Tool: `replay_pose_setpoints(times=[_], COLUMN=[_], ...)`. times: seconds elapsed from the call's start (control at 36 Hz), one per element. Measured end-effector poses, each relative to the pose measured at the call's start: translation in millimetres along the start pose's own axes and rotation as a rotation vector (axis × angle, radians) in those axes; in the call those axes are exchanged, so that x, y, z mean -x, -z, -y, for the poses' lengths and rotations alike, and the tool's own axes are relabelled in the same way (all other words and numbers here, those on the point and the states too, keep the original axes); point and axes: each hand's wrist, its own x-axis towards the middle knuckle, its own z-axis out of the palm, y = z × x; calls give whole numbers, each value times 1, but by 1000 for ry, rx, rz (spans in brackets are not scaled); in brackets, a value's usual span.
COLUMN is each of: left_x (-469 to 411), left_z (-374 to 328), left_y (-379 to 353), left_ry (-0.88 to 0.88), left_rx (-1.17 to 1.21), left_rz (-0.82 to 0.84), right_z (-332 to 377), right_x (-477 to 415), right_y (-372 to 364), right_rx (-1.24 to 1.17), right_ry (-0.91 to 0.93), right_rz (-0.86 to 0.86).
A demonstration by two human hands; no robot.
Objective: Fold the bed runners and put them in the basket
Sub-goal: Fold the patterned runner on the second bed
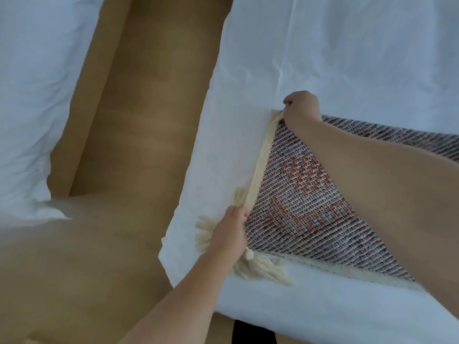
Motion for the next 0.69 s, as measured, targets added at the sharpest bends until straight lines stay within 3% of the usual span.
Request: replay_pose_setpoints(times=[0.08,0.19,0.31,0.42,0.69], left_x=[-5,-8,-13,-27,-55], left_z=[0,-11,-39,-60,-88], left_y=[1,-4,-23,-55,-107], left_ry=[18,29,-124,-229,-224], left_rx=[-54,-298,-421,-520,-656], left_rz=[18,-67,-207,-79,-75], right_z=[-6,-24,-59,-105,-228], right_x=[3,18,37,45,32], right_y=[-8,-11,-22,-23,58], right_rx=[23,-40,371,640,716], right_ry=[82,255,642,572,398], right_rz=[7,3,34,107,29])
